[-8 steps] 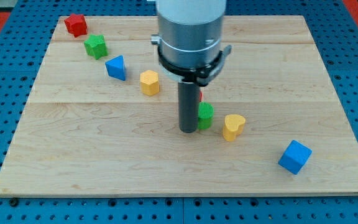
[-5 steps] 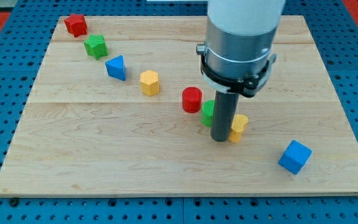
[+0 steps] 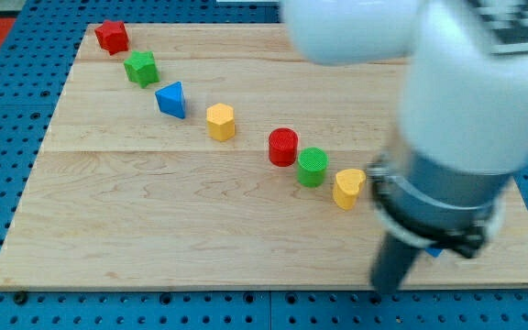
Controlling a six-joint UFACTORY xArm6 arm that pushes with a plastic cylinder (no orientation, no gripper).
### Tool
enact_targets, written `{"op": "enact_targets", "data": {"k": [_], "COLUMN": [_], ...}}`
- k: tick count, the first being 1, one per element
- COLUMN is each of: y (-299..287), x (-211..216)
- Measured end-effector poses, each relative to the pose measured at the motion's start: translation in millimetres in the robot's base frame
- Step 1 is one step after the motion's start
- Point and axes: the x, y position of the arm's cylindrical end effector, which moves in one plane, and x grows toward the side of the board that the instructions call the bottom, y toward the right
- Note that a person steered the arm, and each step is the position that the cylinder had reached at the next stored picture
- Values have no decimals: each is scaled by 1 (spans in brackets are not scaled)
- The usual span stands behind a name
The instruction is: Point at the yellow heart
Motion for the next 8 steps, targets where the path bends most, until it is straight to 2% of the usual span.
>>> {"op": "enact_targets", "data": {"k": [2,6,7,8], "y": [141,186,188,166], "x": [-1,-2,-42,-137]}}
